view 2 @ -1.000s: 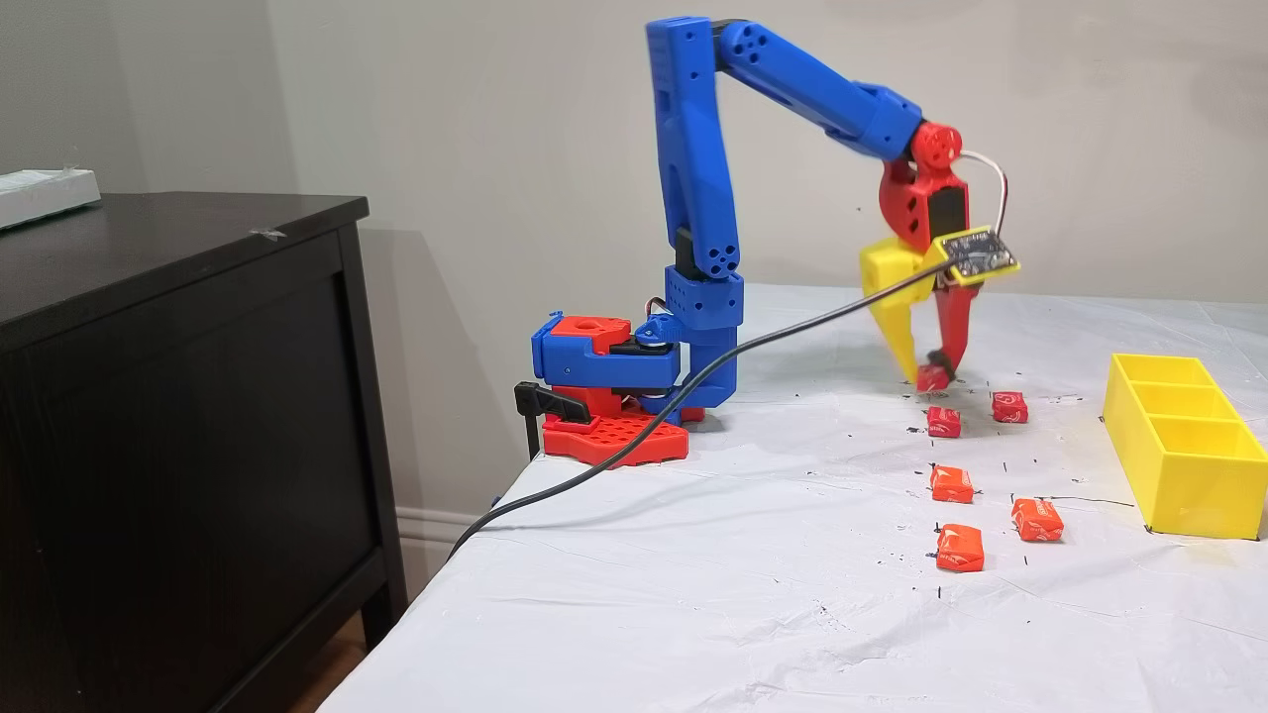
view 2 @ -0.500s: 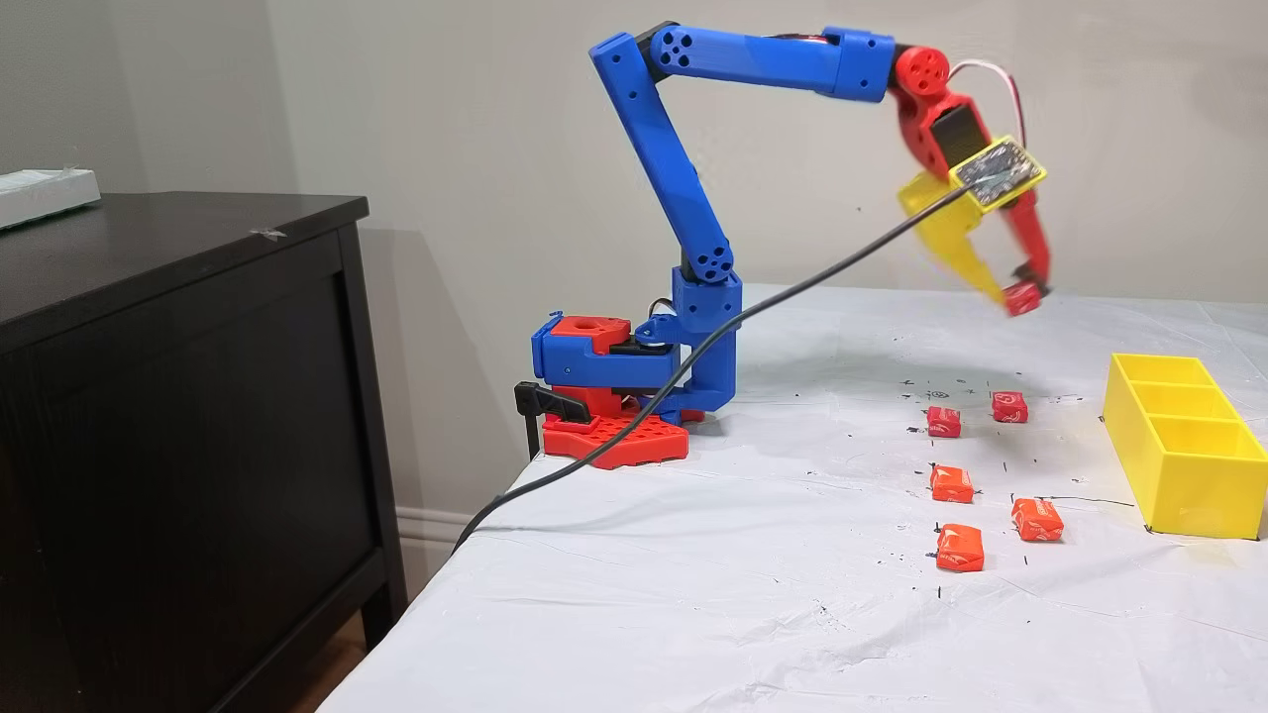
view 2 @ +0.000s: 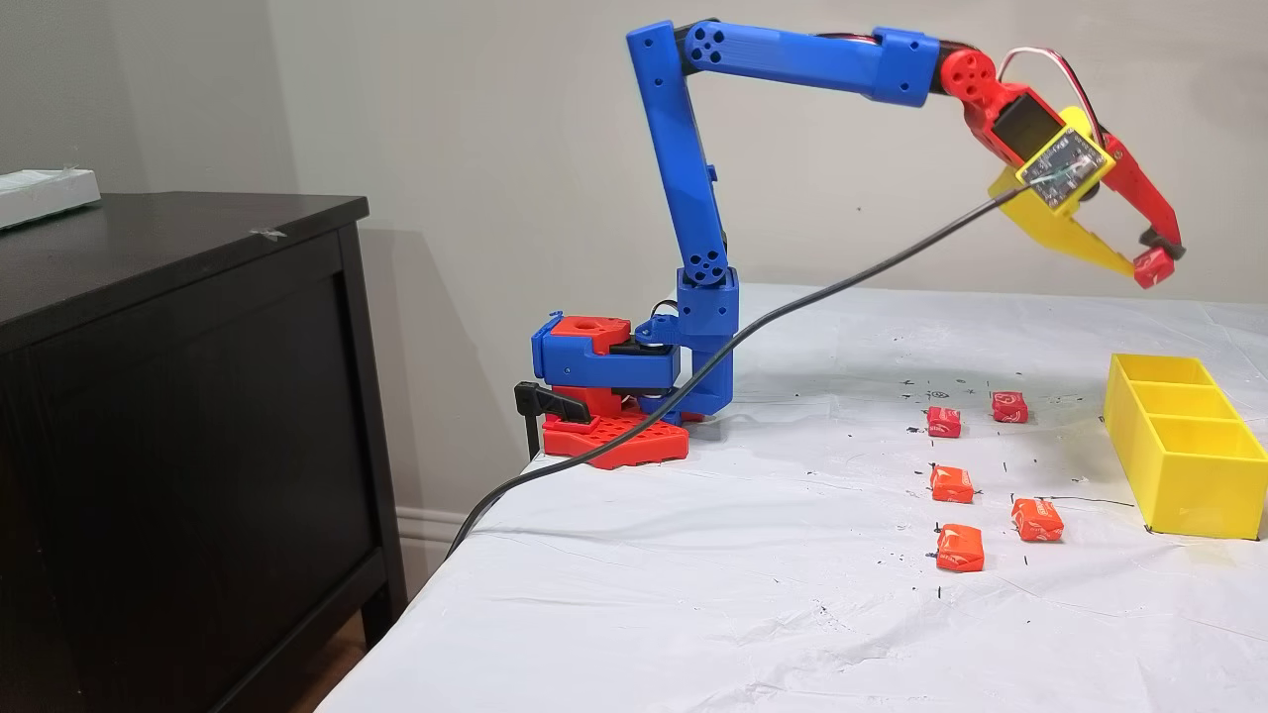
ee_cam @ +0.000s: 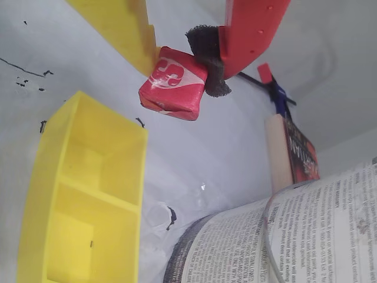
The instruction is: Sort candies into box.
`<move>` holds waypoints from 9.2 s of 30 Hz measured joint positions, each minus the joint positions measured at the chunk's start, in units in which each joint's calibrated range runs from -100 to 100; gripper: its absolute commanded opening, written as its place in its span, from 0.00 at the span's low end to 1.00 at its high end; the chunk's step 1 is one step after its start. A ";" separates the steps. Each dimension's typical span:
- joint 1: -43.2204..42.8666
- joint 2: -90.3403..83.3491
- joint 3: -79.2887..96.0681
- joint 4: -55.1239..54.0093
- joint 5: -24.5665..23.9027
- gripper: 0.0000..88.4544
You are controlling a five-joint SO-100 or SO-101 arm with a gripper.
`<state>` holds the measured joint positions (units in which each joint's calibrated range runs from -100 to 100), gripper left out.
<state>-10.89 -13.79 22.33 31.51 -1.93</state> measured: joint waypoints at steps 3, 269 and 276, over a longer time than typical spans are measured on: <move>0.00 2.03 -0.09 -0.32 0.29 0.00; 1.72 5.84 2.91 36.51 10.06 0.30; 1.48 9.56 2.91 35.87 10.06 0.28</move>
<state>-9.40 -4.23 25.24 67.38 8.13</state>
